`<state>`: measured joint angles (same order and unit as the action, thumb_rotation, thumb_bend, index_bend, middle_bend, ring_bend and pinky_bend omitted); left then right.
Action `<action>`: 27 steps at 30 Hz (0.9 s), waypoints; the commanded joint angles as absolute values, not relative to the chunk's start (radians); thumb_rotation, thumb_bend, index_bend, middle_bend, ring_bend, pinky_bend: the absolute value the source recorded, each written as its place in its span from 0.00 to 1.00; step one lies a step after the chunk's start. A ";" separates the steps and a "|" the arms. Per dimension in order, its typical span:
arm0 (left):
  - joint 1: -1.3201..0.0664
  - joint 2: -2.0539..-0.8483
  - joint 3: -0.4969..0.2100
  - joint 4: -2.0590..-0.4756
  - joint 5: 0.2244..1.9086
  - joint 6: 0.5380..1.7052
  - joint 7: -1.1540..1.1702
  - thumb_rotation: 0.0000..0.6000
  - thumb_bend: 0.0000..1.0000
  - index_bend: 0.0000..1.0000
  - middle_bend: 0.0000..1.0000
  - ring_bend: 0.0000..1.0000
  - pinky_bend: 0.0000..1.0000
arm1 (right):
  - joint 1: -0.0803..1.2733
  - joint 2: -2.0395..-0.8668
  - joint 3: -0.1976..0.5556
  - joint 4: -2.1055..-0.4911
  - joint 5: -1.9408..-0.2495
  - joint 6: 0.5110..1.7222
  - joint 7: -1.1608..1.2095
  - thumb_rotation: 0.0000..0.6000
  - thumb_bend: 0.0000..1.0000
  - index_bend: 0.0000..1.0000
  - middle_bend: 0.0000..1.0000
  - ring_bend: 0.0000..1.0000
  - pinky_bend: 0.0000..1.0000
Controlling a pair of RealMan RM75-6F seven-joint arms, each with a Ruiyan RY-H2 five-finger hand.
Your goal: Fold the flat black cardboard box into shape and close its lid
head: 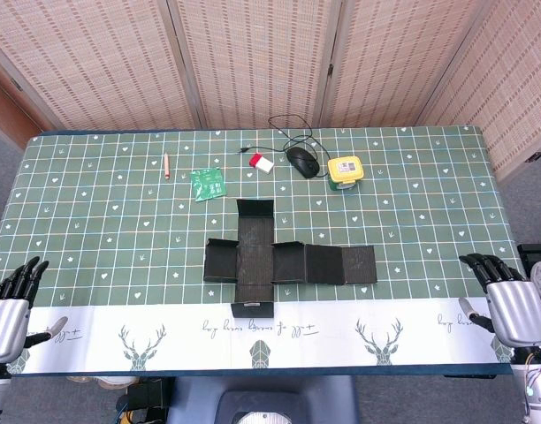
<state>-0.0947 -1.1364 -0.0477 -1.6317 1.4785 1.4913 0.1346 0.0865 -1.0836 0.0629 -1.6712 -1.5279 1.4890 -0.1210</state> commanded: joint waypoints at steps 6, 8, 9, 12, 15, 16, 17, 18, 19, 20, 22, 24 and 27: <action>-0.096 -1.137 -0.048 -1.631 1.486 1.495 0.134 1.00 0.16 0.05 0.06 0.09 0.18 | 0.095 -1.081 0.064 -1.682 -1.537 1.482 -0.132 1.00 0.26 0.19 0.23 0.23 0.36; -0.098 -1.137 -0.049 -1.631 1.489 1.496 0.134 1.00 0.16 0.05 0.06 0.09 0.18 | 0.101 -1.079 0.064 -1.689 -1.539 1.475 -0.137 1.00 0.27 0.19 0.23 0.23 0.36; -0.099 -1.136 -0.049 -1.632 1.491 1.496 0.135 1.00 0.16 0.05 0.06 0.09 0.18 | 0.105 -1.077 0.065 -1.695 -1.541 1.470 -0.143 1.00 0.26 0.19 0.23 0.23 0.36; -0.101 -1.133 -0.051 -1.634 1.497 1.497 0.135 1.00 0.16 0.05 0.06 0.09 0.18 | 0.118 -1.075 0.069 -1.712 -1.545 1.458 -0.160 1.00 0.27 0.19 0.23 0.23 0.36; -0.104 -1.131 -0.052 -1.636 1.501 1.498 0.134 1.00 0.16 0.05 0.06 0.09 0.18 | 0.136 -1.069 0.076 -1.737 -1.544 1.436 -0.184 1.00 0.26 0.19 0.23 0.23 0.37; -0.105 -1.131 -0.053 -1.636 1.501 1.497 0.134 1.00 0.16 0.05 0.06 0.09 0.18 | 0.143 -1.067 0.078 -1.747 -1.542 1.427 -0.193 1.00 0.26 0.19 0.23 0.24 0.37; -0.106 -1.129 -0.053 -1.636 1.502 1.497 0.133 1.00 0.16 0.05 0.06 0.09 0.18 | 0.151 -1.064 0.080 -1.758 -1.541 1.416 -0.204 1.00 0.26 0.19 0.23 0.25 0.40; -0.107 -1.128 -0.054 -1.637 1.504 1.496 0.133 1.00 0.16 0.05 0.06 0.09 0.18 | 0.163 -1.061 0.085 -1.773 -1.536 1.399 -0.221 1.00 0.26 0.19 0.23 0.27 0.44; -0.108 -1.127 -0.055 -1.637 1.506 1.496 0.132 1.00 0.16 0.05 0.06 0.09 0.18 | 0.173 -1.058 0.088 -1.786 -1.532 1.385 -0.236 1.00 0.27 0.19 0.23 0.28 0.47; -0.109 -1.127 -0.055 -1.638 1.507 1.497 0.131 1.00 0.16 0.05 0.06 0.09 0.18 | 0.184 -1.056 0.093 -1.800 -1.526 1.370 -0.251 1.00 0.26 0.19 0.23 0.33 0.54; -0.110 -1.126 -0.055 -1.639 1.511 1.498 0.130 1.00 0.16 0.05 0.06 0.09 0.18 | 0.213 -1.051 0.105 -1.837 -1.498 1.324 -0.290 1.00 0.26 0.19 0.23 0.43 0.65; -0.111 -1.126 -0.055 -1.639 1.514 1.498 0.128 1.00 0.16 0.05 0.06 0.09 0.18 | 0.249 -1.049 0.119 -1.877 -1.453 1.264 -0.331 1.00 0.26 0.18 0.23 0.60 0.79; -0.111 -1.126 -0.053 -1.641 1.519 1.500 0.125 1.00 0.16 0.05 0.06 0.09 0.18 | 0.304 -1.057 0.140 -1.923 -1.357 1.173 -0.401 1.00 0.25 0.17 0.24 0.75 0.89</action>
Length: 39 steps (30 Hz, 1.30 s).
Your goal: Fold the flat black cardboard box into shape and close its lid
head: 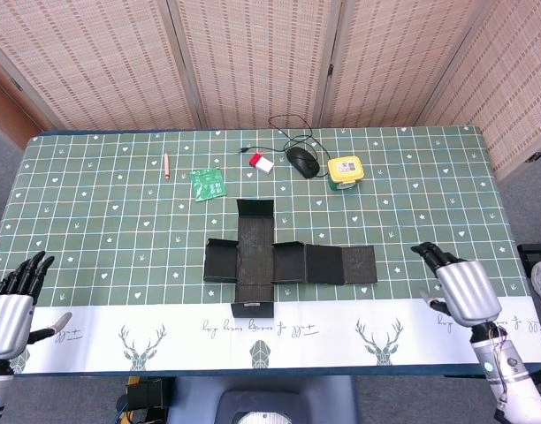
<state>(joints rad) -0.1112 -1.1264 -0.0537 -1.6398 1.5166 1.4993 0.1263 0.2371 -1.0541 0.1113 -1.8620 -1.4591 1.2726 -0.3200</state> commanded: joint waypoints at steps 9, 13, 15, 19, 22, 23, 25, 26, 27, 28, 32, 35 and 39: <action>-0.105 -1.117 -0.048 -1.643 1.524 1.509 0.121 1.00 0.16 0.05 0.06 0.09 0.18 | 0.485 -1.159 0.193 -1.962 -0.992 1.021 -0.640 1.00 0.16 0.12 0.22 0.77 0.92; -0.104 -1.120 -0.044 -1.643 1.530 1.510 0.117 1.00 0.16 0.05 0.06 0.09 0.18 | 0.590 -1.205 0.205 -1.962 -0.784 0.999 -0.758 1.00 0.11 0.11 0.19 0.77 0.92; -0.103 -1.122 -0.041 -1.642 1.534 1.512 0.117 1.00 0.16 0.05 0.06 0.09 0.18 | 0.640 -1.238 0.204 -1.953 -0.711 1.010 -0.814 1.00 0.10 0.11 0.19 0.77 0.92; -0.097 -1.122 -0.038 -1.638 1.535 1.518 0.113 1.00 0.16 0.05 0.06 0.09 0.18 | 0.719 -1.294 0.197 -1.937 -0.608 1.051 -0.902 1.00 0.03 0.11 0.18 0.77 0.92; -0.092 -1.122 -0.036 -1.633 1.535 1.522 0.108 1.00 0.16 0.05 0.06 0.09 0.18 | 0.768 -1.328 0.197 -1.925 -0.537 1.077 -0.941 1.00 0.00 0.11 0.17 0.77 0.92; -0.091 -1.122 -0.035 -1.632 1.535 1.523 0.107 1.00 0.16 0.05 0.06 0.09 0.18 | 0.783 -1.337 0.195 -1.921 -0.514 1.082 -0.955 1.00 0.00 0.11 0.17 0.77 0.92; -0.089 -1.123 -0.035 -1.629 1.535 1.525 0.104 1.00 0.16 0.05 0.06 0.09 0.18 | 0.818 -1.357 0.192 -1.910 -0.459 1.095 -0.988 1.00 0.00 0.11 0.16 0.77 0.92; -0.089 -1.124 -0.035 -1.627 1.535 1.526 0.102 1.00 0.16 0.05 0.06 0.09 0.18 | 0.833 -1.367 0.191 -1.904 -0.439 1.101 -0.999 1.00 0.00 0.11 0.15 0.77 0.92; -0.088 -1.126 -0.034 -1.625 1.537 1.527 0.100 1.00 0.16 0.05 0.06 0.09 0.18 | 0.851 -1.378 0.190 -1.896 -0.411 1.108 -1.014 1.00 0.00 0.11 0.15 0.76 0.92; -0.088 -1.127 -0.034 -1.623 1.537 1.527 0.098 1.00 0.16 0.05 0.06 0.09 0.18 | 0.863 -1.388 0.189 -1.890 -0.392 1.114 -1.023 1.00 0.00 0.11 0.15 0.76 0.92; -0.087 -1.132 -0.032 -1.614 1.537 1.525 0.091 1.00 0.16 0.05 0.06 0.09 0.18 | 0.915 -1.428 0.180 -1.856 -0.320 1.135 -1.066 1.00 0.00 0.10 0.14 0.76 0.92; -0.088 -1.137 -0.032 -1.606 1.537 1.523 0.086 1.00 0.16 0.05 0.06 0.09 0.18 | 0.952 -1.467 0.177 -1.819 -0.268 1.153 -1.094 1.00 0.00 0.09 0.13 0.76 0.92; -0.087 -1.142 -0.030 -1.596 1.538 1.522 0.077 1.00 0.16 0.05 0.06 0.09 0.18 | 0.983 -1.516 0.176 -1.768 -0.227 1.169 -1.108 1.00 0.00 0.09 0.13 0.76 0.92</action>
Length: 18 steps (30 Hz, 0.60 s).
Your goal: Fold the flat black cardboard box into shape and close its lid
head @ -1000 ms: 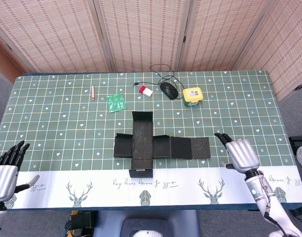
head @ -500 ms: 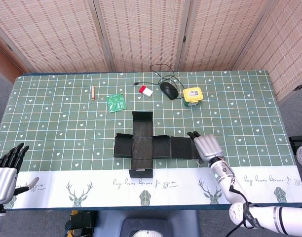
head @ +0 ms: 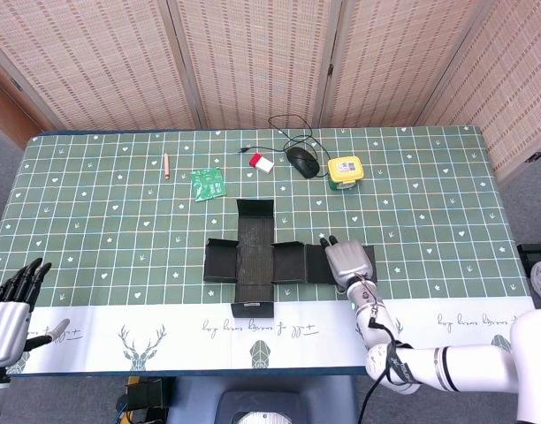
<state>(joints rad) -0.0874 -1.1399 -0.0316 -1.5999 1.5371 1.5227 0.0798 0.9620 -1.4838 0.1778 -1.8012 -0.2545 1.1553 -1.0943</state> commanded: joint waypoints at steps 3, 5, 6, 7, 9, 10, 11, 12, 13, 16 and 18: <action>-0.087 -1.143 -0.028 -1.590 1.541 1.521 0.071 1.00 0.16 0.05 0.06 0.09 0.18 | 1.003 -1.549 0.175 -1.733 -0.198 1.170 -1.119 1.00 0.00 0.08 0.13 0.76 0.92; -0.086 -1.142 -0.029 -1.588 1.541 1.522 0.067 1.00 0.16 0.05 0.06 0.09 0.18 | 1.014 -1.568 0.175 -1.712 -0.187 1.170 -1.123 1.00 0.00 0.08 0.13 0.76 0.92; -0.086 -1.141 -0.029 -1.587 1.541 1.523 0.065 1.00 0.16 0.05 0.06 0.09 0.18 | 1.020 -1.579 0.176 -1.700 -0.179 1.170 -1.125 1.00 0.00 0.08 0.13 0.76 0.92; -0.086 -1.140 -0.029 -1.586 1.541 1.523 0.063 1.00 0.16 0.05 0.06 0.09 0.18 | 1.024 -1.587 0.177 -1.691 -0.173 1.170 -1.126 1.00 0.00 0.08 0.13 0.76 0.92; -0.085 -1.138 -0.029 -1.584 1.542 1.524 0.061 1.00 0.16 0.05 0.06 0.09 0.18 | 1.036 -1.603 0.179 -1.669 -0.155 1.169 -1.135 1.00 0.00 0.08 0.13 0.76 0.92; -0.084 -1.138 -0.029 -1.583 1.542 1.525 0.060 1.00 0.16 0.05 0.06 0.09 0.18 | 1.040 -1.609 0.180 -1.660 -0.147 1.169 -1.139 1.00 0.00 0.08 0.13 0.76 0.92; -0.084 -1.137 -0.029 -1.583 1.542 1.526 0.059 1.00 0.16 0.05 0.06 0.09 0.18 | 1.044 -1.615 0.180 -1.653 -0.140 1.169 -1.143 1.00 0.00 0.07 0.13 0.76 0.92; -0.083 -1.136 -0.030 -1.583 1.541 1.527 0.058 1.00 0.16 0.05 0.06 0.09 0.18 | 1.050 -1.623 0.180 -1.644 -0.130 1.170 -1.149 1.00 0.00 0.07 0.13 0.76 0.92; -0.083 -1.136 -0.030 -1.582 1.541 1.528 0.059 1.00 0.16 0.05 0.06 0.09 0.18 | 1.054 -1.627 0.181 -1.638 -0.123 1.170 -1.154 1.00 0.00 0.07 0.13 0.76 0.92; -0.082 -1.135 -0.030 -1.579 1.541 1.528 0.055 1.00 0.16 0.05 0.06 0.09 0.18 | 1.063 -1.640 0.182 -1.618 -0.110 1.170 -1.161 1.00 0.00 0.06 0.13 0.76 0.92; -0.082 -1.135 -0.030 -1.577 1.539 1.526 0.053 1.00 0.16 0.05 0.06 0.09 0.18 | 1.068 -1.647 0.182 -1.606 -0.101 1.168 -1.166 1.00 0.00 0.06 0.13 0.76 0.91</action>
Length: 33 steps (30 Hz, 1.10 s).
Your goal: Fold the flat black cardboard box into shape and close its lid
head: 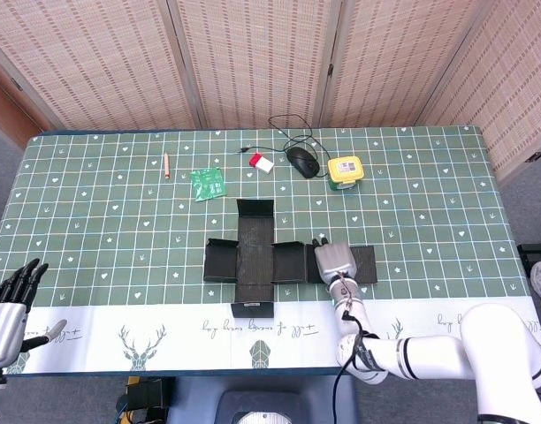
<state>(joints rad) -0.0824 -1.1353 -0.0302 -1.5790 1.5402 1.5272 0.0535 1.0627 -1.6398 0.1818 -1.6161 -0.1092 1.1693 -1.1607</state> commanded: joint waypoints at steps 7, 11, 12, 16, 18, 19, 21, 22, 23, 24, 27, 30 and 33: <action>-0.082 -1.134 -0.030 -1.572 1.539 1.525 0.050 1.00 0.16 0.05 0.06 0.09 0.18 | 1.081 -1.670 0.181 -1.566 -0.078 1.164 -1.184 1.00 0.00 0.06 0.13 0.76 0.91; -0.082 -1.136 -0.030 -1.568 1.537 1.524 0.047 1.00 0.16 0.05 0.06 0.09 0.18 | 1.088 -1.684 0.177 -1.551 -0.074 1.162 -1.197 1.00 0.00 0.06 0.13 0.76 0.91; -0.083 -1.137 -0.031 -1.567 1.537 1.522 0.047 1.00 0.16 0.05 0.06 0.09 0.18 | 1.090 -1.686 0.176 -1.549 -0.075 1.163 -1.199 1.00 0.00 0.06 0.13 0.76 0.91; -0.096 -1.140 -0.033 -1.560 1.544 1.508 0.044 1.00 0.16 0.05 0.06 0.09 0.18 | 1.095 -1.692 0.173 -1.548 -0.088 1.166 -1.207 1.00 0.02 0.07 0.18 0.76 0.91; -0.111 -1.147 -0.039 -1.551 1.554 1.499 0.032 1.00 0.16 0.06 0.06 0.09 0.18 | 1.097 -1.697 0.167 -1.548 -0.106 1.171 -1.208 1.00 0.06 0.10 0.21 0.76 0.91; -0.119 -1.151 -0.043 -1.545 1.557 1.493 0.023 1.00 0.16 0.07 0.06 0.09 0.18 | 1.097 -1.698 0.165 -1.548 -0.111 1.173 -1.209 1.00 0.08 0.12 0.23 0.77 0.91; -0.141 -1.163 -0.051 -1.531 1.567 1.478 -0.002 1.00 0.16 0.09 0.06 0.10 0.18 | 1.095 -1.700 0.164 -1.550 -0.124 1.172 -1.203 1.00 0.10 0.15 0.26 0.78 0.91; -0.152 -1.171 -0.056 -1.522 1.572 1.472 -0.017 1.00 0.16 0.10 0.06 0.11 0.18 | 1.093 -1.699 0.163 -1.552 -0.131 1.172 -1.200 1.00 0.11 0.16 0.26 0.78 0.91; -0.166 -1.180 -0.063 -1.509 1.574 1.461 -0.035 1.00 0.16 0.13 0.07 0.14 0.19 | 1.091 -1.698 0.161 -1.554 -0.141 1.172 -1.195 1.00 0.13 0.17 0.27 0.78 0.91; -0.178 -1.186 -0.067 -1.500 1.576 1.449 -0.043 1.00 0.16 0.17 0.08 0.17 0.20 | 1.088 -1.696 0.159 -1.555 -0.148 1.171 -1.190 1.00 0.15 0.18 0.28 0.78 0.91; -0.224 -1.217 -0.084 -1.452 1.590 1.420 -0.074 1.00 0.16 0.25 0.17 0.26 0.26 | 1.081 -1.689 0.156 -1.562 -0.166 1.164 -1.177 1.00 0.16 0.21 0.30 0.79 0.91; -0.271 -1.253 -0.096 -1.395 1.592 1.375 -0.106 1.00 0.16 0.32 0.25 0.35 0.34 | 1.073 -1.681 0.151 -1.567 -0.184 1.156 -1.162 1.00 0.17 0.22 0.31 0.79 0.91; -0.315 -1.291 -0.104 -1.338 1.608 1.348 -0.110 1.00 0.16 0.33 0.27 0.41 0.39 | 1.065 -1.672 0.152 -1.571 -0.202 1.144 -1.141 1.00 0.17 0.23 0.32 0.79 0.91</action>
<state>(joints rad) -0.2874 -1.2649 -0.0947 -1.3698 1.5962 1.3687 -0.0999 1.0692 -1.6768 0.1518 -1.5688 -0.1951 1.1495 -1.1482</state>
